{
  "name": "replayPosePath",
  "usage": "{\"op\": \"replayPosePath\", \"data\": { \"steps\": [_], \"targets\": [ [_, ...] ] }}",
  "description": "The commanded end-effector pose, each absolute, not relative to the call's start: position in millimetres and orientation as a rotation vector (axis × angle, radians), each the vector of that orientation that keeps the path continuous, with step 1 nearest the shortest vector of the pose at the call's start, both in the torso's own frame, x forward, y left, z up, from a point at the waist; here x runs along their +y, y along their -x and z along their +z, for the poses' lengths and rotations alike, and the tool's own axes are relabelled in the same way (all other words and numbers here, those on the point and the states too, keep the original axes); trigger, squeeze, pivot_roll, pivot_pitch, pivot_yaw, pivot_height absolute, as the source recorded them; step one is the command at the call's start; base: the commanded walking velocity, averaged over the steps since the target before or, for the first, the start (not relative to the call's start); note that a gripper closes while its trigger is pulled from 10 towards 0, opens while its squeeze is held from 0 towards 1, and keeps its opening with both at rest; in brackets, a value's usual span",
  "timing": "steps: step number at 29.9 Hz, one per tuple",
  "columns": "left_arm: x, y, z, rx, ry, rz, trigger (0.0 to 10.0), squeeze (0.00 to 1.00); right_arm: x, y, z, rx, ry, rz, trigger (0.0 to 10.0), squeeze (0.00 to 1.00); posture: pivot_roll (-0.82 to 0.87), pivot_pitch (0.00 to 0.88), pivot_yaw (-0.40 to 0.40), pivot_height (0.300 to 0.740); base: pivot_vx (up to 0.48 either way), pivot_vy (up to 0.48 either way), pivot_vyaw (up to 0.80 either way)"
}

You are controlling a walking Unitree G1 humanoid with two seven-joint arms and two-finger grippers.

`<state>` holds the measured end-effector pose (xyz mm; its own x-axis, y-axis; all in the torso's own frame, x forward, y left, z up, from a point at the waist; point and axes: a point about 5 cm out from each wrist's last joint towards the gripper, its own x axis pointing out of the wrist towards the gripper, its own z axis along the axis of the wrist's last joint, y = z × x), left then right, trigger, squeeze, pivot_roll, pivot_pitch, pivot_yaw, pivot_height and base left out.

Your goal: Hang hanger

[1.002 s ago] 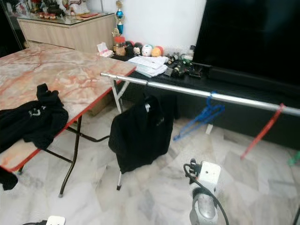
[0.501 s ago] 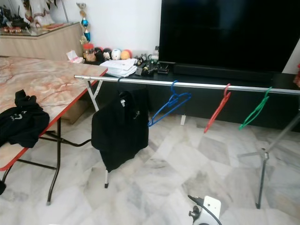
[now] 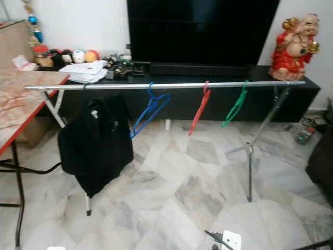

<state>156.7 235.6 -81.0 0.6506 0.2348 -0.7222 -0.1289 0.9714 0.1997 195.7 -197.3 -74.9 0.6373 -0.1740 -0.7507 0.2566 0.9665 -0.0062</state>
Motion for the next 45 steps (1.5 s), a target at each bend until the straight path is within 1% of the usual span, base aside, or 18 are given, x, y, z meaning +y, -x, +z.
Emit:
{"op": "replayPosePath", "data": {
  "steps": [1,9,18,31,41,45],
  "targets": [
    [235,-155,-82,0.859,-0.140,0.200,10.0,0.00,-196,-193,-77,0.862,-0.112,-0.250,10.0,0.00,0.09,0.000,0.013,0.740,0.000,0.000,-0.79],
    [238,-156,-81,0.859,-0.139,0.209,10.0,0.00,-193,-192,-78,0.864,-0.119,-0.248,10.0,0.00,0.09,0.000,0.019,0.740,0.000,0.000,-0.79],
    [238,-159,-80,0.845,-0.124,0.216,10.0,0.00,-198,-183,-82,0.892,-0.119,-0.257,10.0,0.00,0.08,0.006,0.020,0.740,0.000,0.000,-0.79],
    [236,-162,-79,0.827,-0.097,0.220,10.0,0.00,-199,-180,-83,0.906,-0.125,-0.263,10.0,0.00,0.08,0.018,0.021,0.740,0.000,0.000,-0.79],
    [235,-163,-79,0.827,-0.091,0.211,10.0,0.00,-202,-178,-84,0.911,-0.123,-0.268,10.0,0.00,0.08,0.000,0.020,0.740,0.000,0.000,-0.79],
    [233,-163,-79,0.828,-0.091,0.202,10.0,0.00,-202,-178,-84,0.899,-0.124,-0.265,10.0,0.00,0.08,0.000,0.022,0.740,0.000,0.000,-0.11]
  ]
}}
